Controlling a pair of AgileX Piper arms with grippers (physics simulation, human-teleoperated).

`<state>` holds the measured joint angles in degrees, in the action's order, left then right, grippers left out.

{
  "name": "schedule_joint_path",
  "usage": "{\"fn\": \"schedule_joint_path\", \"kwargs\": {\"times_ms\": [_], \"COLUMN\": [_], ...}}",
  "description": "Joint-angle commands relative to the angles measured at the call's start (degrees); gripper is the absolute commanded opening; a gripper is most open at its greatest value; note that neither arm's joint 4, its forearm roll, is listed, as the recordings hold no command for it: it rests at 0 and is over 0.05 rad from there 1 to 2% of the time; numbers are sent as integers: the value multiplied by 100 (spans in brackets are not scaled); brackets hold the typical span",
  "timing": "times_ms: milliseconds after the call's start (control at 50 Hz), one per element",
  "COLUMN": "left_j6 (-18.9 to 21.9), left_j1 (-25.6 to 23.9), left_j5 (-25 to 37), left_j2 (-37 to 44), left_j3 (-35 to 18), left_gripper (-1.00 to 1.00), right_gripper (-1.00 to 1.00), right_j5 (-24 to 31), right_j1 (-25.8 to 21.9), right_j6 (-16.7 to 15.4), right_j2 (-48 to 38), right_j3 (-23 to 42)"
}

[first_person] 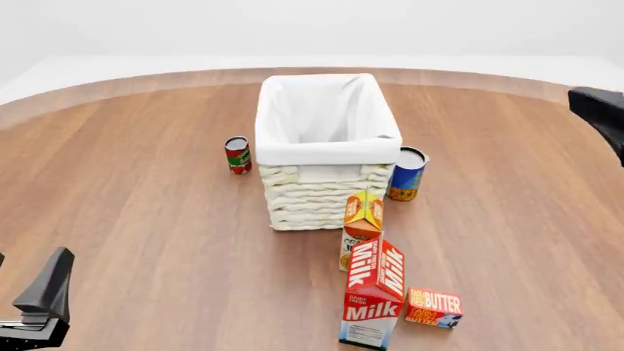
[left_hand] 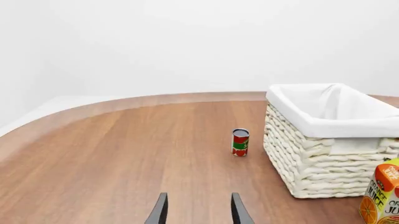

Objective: Pick up the butter and put it in the basket.

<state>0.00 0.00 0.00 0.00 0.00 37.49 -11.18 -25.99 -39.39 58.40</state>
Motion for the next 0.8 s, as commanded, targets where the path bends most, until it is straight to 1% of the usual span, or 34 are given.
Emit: {"fn": "schedule_joint_path", "kwargs": {"times_ms": [20,40,60,100,120,140,160,180,200,260,280,320,380,420,460,480,540,580,700,740,760,800], "left_j6": [0,0,0,0,0,0,0,0,0,0,0,0,0,0,0,0,0,0,0,0,0,0], "left_j1": [0,0,0,0,0,0,0,0,0,0,0,0,0,0,0,0,0,0,0,0,0,0], "left_j5": [0,0,0,0,0,0,0,0,0,0,0,0,0,0,0,0,0,0,0,0,0,0], "left_j2": [0,0,0,0,0,0,0,0,0,0,0,0,0,0,0,0,0,0,0,0,0,0], "left_j3": [0,0,0,0,0,0,0,0,0,0,0,0,0,0,0,0,0,0,0,0,0,0], "left_gripper": [100,100,100,100,100,100,100,100,100,100,100,100,100,100,100,100,100,100,100,100,100,100], "right_gripper": [100,100,100,100,100,100,100,100,100,100,100,100,100,100,100,100,100,100,100,100,100,100], "right_j5": [851,881,960,1057,1167,1248,1266,1315,1389,1444,1481,1528,1660,1739,1867,1923,2091,2106,2185,2318,2356,2507], "right_j1": [-299,-322,-352,-397,-513,-600,-632,-712,-749,-744,-699,-700,-680,-691,-759,-773,-864,-845,-808,-944,-979,-1155], "right_j6": [-828,-958,-991,-1224,-1274,-1365,-1552,-1670,-1713,-2008,-2184,-2140,-2256,-2467,-2523,-2639,-2682,-2721,-3058,-3056,-3114,-3044], "right_j2": [-515,-521,-561,-578,-566,-542,-487,-437,-440,-393,-409,-456,-500,-427,-386,-332,-303,-311,-164,-84,-21,46], "right_j3": [1021,1038,1111,1068,1059,1017,885,796,764,609,583,676,722,565,510,423,414,406,1,-85,-169,-213]}}
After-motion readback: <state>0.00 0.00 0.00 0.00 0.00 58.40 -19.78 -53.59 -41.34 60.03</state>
